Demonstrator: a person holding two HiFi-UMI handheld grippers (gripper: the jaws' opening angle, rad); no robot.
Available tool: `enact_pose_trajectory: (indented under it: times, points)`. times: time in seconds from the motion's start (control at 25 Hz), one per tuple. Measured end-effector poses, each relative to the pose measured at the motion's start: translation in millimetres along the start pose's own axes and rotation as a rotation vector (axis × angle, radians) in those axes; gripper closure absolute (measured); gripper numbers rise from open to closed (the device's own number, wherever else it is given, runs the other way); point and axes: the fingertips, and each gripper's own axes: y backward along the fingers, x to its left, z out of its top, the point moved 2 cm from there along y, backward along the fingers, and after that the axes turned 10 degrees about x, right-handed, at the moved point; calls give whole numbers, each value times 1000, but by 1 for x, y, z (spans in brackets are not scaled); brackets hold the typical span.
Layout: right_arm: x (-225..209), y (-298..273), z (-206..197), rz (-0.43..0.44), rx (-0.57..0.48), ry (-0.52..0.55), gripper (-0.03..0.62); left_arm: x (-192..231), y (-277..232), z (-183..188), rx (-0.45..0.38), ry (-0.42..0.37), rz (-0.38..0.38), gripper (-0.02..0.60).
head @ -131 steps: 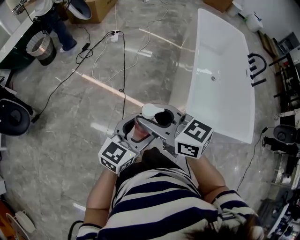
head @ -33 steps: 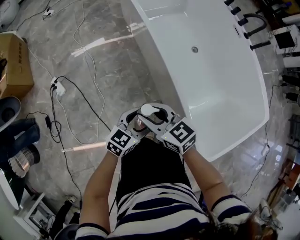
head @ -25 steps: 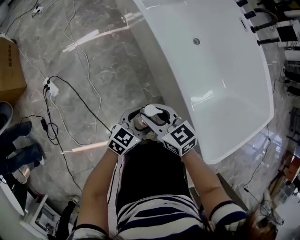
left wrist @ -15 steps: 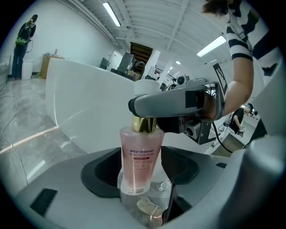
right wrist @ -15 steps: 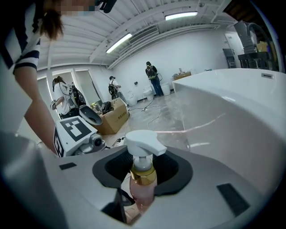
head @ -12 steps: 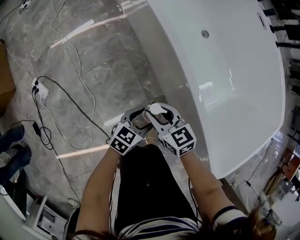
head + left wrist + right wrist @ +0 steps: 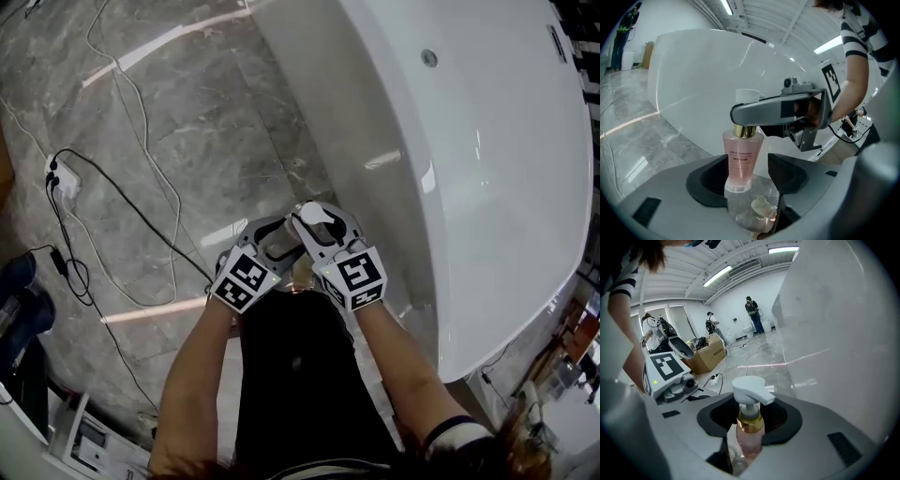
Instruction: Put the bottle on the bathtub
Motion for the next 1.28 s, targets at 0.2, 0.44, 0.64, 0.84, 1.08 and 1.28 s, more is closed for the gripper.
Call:
enact_pose_trajectory:
  times: [0.2, 0.44, 0.64, 0.84, 1.08, 1.28]
  points:
    - [-25, -33, -23, -57, 8, -26, 442, 12, -9, -24, -7, 60, 25, 325]
    - [-50, -66, -39, -122, 18, -19, 441, 25, -19, -39, -24, 98, 52, 347]
    - [-66, -89, -49, -174, 22, -17, 437, 38, -26, -45, -50, 122, 68, 354]
    - [-84, -101, -54, -230, 24, -38, 434, 46, -29, -52, -58, 131, 81, 356]
    - [-90, -110, -65, -276, 40, -53, 425, 51, -28, -58, -82, 155, 97, 356]
    - [-87, -116, -85, -275, 81, -45, 420, 48, -31, -63, -92, 158, 93, 356]
